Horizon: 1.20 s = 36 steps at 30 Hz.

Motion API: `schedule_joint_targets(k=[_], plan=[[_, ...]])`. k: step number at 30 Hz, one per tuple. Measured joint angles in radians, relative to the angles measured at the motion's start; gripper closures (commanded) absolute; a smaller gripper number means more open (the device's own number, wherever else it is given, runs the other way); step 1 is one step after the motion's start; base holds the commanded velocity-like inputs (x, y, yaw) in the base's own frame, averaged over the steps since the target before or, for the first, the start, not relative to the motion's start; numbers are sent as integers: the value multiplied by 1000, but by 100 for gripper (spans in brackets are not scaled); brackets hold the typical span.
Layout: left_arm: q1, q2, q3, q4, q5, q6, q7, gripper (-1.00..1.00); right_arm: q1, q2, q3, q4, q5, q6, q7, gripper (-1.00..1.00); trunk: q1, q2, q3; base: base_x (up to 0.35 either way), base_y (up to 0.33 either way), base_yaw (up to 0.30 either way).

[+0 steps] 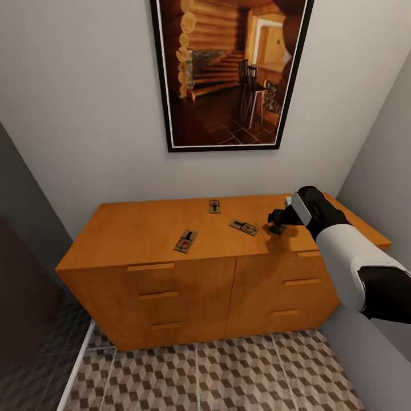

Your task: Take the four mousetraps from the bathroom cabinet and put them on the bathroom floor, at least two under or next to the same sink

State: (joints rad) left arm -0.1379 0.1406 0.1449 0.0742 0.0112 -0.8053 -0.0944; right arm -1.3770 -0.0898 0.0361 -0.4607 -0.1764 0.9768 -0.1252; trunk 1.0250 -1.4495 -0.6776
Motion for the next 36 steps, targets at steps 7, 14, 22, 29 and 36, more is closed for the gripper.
schedule_joint_targets(k=[7, 14, 22, 29, 36], plan=[[0, 0, 0, 0, 0, 0, 0, -100, 0, 0, 0, 0, 0, 0, 0, -100, 0, 0, 0, -4, 0, 0], [0, 0, 0, 0, 0, 0, 0, -100, 0, 0, 0, 0, 0, 0, 0, -100, 0, 0, 0, -109, 0, 0], [0, 0, 0, 0, 0, 0, 0, -100, 0, 0, 0, 0, 0, 0, 0, -100, 0, 0, 0, -28, 0, 0], [0, 0, 0, 0, 0, 0, 0, -100, 0, 0, 0, 0, 0, 0, 0, -100, 0, 0, 0, -2, 0, 0], [0, 0, 0, 0, 0, 0, 0, -100, 0, 0, 0, 0, 0, 0, 0, -100, 0, 0, 0, 0, 1, 0]])
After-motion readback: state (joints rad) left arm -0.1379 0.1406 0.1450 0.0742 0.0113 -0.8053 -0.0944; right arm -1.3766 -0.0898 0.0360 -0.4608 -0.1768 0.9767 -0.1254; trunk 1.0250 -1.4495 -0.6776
